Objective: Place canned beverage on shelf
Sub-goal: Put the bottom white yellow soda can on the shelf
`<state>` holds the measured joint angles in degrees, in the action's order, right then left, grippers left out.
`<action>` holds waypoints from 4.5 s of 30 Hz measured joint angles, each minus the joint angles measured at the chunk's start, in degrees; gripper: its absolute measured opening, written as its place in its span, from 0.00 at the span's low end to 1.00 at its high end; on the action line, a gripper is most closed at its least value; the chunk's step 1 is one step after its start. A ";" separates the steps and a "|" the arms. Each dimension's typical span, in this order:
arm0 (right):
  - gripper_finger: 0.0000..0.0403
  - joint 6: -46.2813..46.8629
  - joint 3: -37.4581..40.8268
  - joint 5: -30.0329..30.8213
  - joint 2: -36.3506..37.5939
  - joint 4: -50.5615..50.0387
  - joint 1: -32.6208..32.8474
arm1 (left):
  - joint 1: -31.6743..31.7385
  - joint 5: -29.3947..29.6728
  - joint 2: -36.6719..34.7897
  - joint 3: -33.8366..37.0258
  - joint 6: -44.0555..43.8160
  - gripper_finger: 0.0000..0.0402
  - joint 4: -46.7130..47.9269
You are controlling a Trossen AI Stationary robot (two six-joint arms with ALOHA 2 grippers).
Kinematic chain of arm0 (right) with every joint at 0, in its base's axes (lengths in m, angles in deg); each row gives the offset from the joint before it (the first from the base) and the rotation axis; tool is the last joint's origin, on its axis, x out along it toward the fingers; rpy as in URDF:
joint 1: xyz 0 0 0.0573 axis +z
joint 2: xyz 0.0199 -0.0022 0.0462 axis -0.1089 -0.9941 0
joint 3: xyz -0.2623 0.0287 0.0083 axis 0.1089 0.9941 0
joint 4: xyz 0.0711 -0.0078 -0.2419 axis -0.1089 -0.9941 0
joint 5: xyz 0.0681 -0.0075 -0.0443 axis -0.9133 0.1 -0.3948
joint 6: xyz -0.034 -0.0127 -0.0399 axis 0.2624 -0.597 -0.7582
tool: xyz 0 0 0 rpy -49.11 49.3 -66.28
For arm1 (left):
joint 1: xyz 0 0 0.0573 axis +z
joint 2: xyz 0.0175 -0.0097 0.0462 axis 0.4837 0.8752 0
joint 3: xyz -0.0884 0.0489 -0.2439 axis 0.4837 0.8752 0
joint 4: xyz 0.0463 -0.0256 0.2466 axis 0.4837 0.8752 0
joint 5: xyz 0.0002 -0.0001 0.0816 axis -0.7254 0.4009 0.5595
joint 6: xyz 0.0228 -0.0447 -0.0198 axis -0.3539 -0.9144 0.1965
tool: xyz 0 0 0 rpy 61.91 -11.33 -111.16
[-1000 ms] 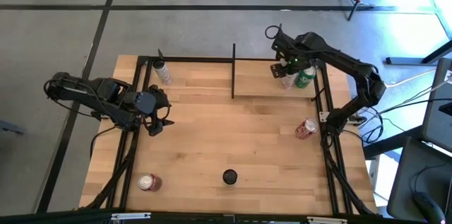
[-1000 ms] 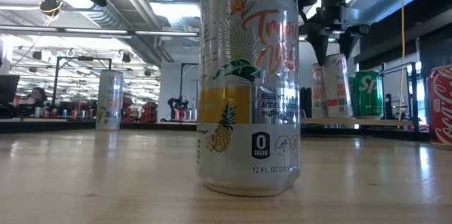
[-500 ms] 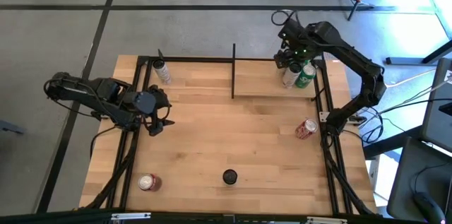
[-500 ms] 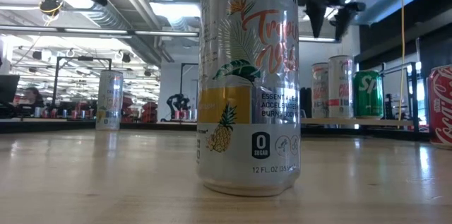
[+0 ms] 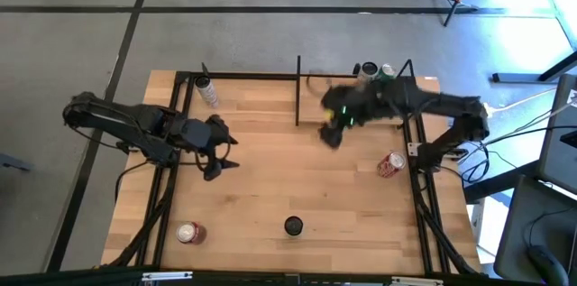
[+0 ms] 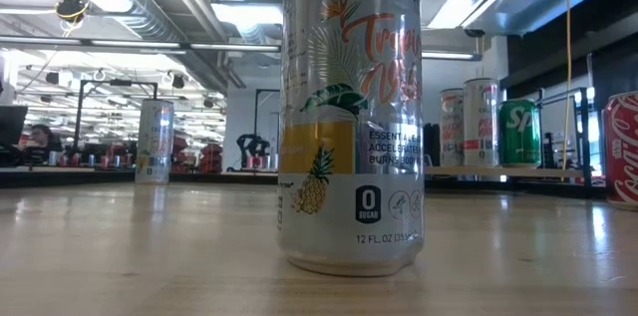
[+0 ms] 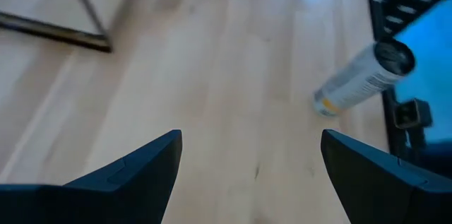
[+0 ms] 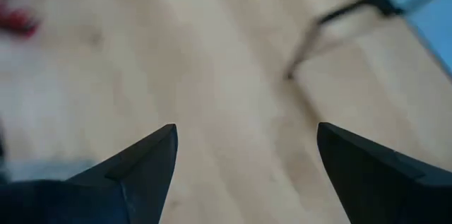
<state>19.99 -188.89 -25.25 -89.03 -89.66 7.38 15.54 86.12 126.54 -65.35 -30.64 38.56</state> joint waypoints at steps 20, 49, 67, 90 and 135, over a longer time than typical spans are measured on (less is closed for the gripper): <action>0.81 -1.12 1.56 6.11 -0.76 8.53 31.16 | -19.62 17.01 18.97 -0.02 -20.80 0.81 -32.33; 0.81 3.77 48.88 8.86 -6.38 75.35 31.41 | -24.33 22.20 46.45 -0.02 -35.49 0.81 -46.48; 0.81 7.36 48.87 -3.90 -8.71 80.43 30.73 | -23.96 21.92 46.32 -0.11 -40.46 0.81 -37.91; 0.81 -0.84 48.81 3.33 -10.23 96.97 30.77 | -25.58 20.19 41.82 -0.04 -40.82 0.81 -37.17; 0.56 -10.51 43.34 18.38 21.03 52.63 -8.23 | -12.98 16.53 2.54 -0.02 -2.34 0.81 -9.69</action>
<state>9.48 -145.55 -6.86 -67.99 -37.03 -0.85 2.57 102.65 129.09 -65.37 -32.99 28.87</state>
